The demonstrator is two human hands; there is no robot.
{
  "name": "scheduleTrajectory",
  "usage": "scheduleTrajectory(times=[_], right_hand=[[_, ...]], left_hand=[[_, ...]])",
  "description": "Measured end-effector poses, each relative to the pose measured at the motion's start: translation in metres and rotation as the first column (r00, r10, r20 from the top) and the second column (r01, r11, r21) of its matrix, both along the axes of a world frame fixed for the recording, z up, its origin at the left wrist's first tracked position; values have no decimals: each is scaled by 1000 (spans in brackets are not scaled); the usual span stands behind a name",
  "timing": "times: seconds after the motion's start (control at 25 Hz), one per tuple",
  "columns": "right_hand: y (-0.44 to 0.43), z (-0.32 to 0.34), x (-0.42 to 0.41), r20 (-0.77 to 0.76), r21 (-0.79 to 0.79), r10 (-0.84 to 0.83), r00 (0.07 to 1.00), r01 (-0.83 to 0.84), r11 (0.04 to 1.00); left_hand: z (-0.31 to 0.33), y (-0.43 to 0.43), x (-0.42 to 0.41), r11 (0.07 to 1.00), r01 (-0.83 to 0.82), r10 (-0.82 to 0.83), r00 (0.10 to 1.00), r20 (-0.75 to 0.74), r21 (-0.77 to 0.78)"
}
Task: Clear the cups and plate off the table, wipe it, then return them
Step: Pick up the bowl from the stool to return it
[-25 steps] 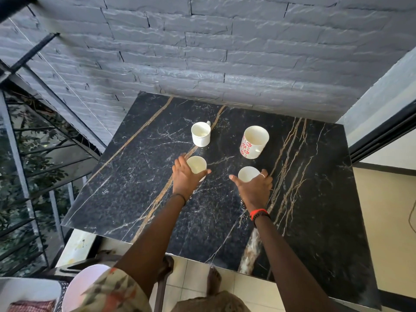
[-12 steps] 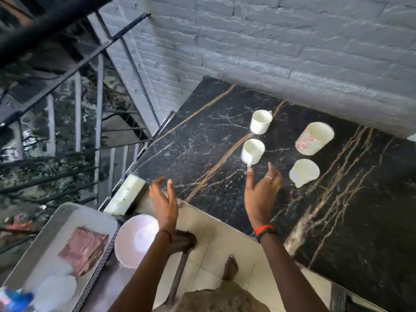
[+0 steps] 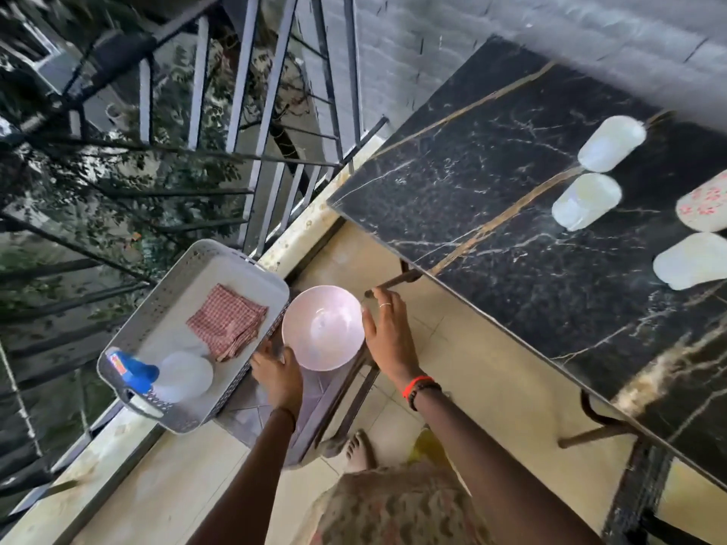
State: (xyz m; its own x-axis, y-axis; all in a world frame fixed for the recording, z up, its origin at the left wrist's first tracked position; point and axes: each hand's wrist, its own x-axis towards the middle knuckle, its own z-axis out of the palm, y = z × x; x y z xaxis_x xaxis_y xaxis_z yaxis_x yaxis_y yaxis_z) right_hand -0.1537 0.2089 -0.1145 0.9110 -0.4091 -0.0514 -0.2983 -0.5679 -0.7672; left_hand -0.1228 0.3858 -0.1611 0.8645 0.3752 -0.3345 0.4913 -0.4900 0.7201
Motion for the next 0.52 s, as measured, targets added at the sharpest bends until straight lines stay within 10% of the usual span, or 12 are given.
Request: scheduleTrajectory(times=[0.28, 0.52], right_hand=[[17, -87, 31, -298, 170, 12, 955, 41, 985], [23, -109, 50, -395, 282, -16, 919, 137, 949]], left_hand=[[-76, 44, 3, 983, 164, -181, 935, -306, -81], [-91, 37, 12, 897, 44, -144, 970, -196, -441]])
